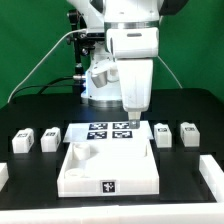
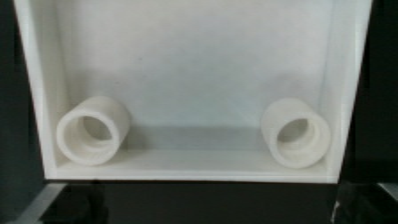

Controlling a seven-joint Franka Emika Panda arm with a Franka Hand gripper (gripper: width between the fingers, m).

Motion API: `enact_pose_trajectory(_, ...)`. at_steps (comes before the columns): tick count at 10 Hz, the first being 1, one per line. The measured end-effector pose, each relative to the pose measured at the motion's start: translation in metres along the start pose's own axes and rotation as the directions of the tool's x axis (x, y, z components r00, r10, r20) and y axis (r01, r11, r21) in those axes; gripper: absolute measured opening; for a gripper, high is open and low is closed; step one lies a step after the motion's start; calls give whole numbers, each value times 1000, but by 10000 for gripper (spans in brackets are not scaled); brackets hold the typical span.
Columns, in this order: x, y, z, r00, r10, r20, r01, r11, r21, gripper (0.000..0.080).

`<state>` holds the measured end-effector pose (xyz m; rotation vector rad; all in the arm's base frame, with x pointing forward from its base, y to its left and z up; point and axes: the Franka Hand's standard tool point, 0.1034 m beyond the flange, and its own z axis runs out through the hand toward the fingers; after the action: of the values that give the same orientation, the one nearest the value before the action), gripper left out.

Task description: Assemble one leg

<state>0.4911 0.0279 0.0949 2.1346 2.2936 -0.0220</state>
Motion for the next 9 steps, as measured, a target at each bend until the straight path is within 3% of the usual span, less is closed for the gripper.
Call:
enact_pose_trajectory(2,-2,-4,3,1000,13,-1,-13,1000,1,650)
enact_pose_trajectory(3,-8,-22,16,1000,16,-5,-16,1000,-3,650)
enact_pose_trajectory(4,-19,-49,32,1000,18,-9,-18,1000,15,650)
enact_pose_trajectory(5,-32,-67,45,1000,19,-14,-19,999,33,650)
enact_pose_trajectory(6,-39,-70,55,999,33,-21,-33,999,29,650)
enact_pose_trajectory(8,-38,-73,81,998,56,-35,-55,998,44,650)
enact_pose_trajectory(9,-37,-72,84,997,69,-35,-68,997,46,650)
